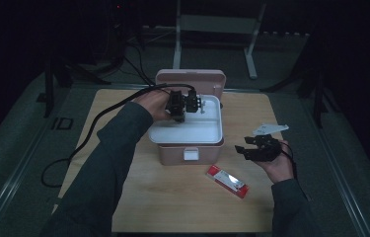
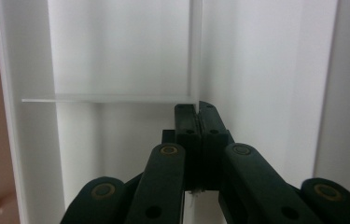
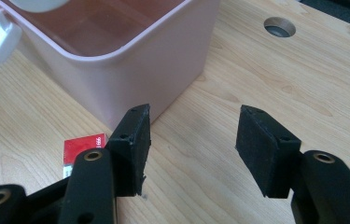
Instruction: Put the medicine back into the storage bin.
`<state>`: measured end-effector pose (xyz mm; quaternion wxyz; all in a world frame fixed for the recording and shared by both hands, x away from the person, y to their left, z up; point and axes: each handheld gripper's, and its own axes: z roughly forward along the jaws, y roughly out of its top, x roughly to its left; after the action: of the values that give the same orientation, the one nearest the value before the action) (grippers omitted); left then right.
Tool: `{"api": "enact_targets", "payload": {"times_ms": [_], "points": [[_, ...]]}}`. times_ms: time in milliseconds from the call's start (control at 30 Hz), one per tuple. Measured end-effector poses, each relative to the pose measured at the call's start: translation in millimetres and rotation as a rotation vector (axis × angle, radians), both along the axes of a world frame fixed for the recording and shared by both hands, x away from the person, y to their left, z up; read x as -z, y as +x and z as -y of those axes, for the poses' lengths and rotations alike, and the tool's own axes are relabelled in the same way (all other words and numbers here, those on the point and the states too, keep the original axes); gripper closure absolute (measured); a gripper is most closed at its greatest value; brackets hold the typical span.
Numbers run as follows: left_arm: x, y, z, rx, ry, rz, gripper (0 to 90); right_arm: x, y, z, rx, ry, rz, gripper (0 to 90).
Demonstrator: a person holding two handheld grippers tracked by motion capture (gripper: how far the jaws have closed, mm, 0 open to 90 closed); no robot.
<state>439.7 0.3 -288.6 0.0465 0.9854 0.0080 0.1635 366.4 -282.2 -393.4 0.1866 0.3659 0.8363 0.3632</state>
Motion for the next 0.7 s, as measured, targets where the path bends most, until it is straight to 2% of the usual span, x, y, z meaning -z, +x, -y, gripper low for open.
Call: {"api": "enact_targets", "payload": {"times_ms": [700], "points": [[-12.6, -11.7, -20.0, 0.003, 0.011, 0.005, 88.9, 1.5, -2.3, 4.8, 0.005, -0.003, 0.003, 45.2]]}}
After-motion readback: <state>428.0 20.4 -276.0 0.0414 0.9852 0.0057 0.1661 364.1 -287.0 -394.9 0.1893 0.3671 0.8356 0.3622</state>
